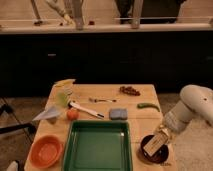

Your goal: Place eraser in purple bowl

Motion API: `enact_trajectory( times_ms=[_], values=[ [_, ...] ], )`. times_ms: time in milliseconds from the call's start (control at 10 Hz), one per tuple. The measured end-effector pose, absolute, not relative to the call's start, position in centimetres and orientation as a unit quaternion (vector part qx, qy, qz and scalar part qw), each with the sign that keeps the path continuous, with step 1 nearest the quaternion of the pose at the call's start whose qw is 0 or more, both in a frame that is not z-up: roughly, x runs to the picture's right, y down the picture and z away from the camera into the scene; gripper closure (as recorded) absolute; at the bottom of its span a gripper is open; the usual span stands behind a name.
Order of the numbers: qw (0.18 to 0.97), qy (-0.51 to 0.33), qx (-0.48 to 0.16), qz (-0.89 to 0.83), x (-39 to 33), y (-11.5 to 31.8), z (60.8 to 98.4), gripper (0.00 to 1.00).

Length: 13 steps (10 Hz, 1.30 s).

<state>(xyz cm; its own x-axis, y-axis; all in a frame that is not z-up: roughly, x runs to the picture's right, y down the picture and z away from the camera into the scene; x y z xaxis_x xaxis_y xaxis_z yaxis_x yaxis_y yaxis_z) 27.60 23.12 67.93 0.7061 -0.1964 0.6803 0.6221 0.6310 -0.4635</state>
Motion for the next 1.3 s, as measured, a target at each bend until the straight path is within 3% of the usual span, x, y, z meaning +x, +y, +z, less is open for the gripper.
enact_trajectory(
  times_ms=[200, 400, 1300],
  values=[
    [0.852, -0.299, -0.356, -0.240, 27.60, 23.12, 67.93, 0.30],
    [0.852, -0.299, -0.356, -0.240, 27.59, 23.12, 67.93, 0.20],
    [0.852, -0.299, -0.356, -0.240, 27.59, 23.11, 67.93, 0.20]
  ],
)
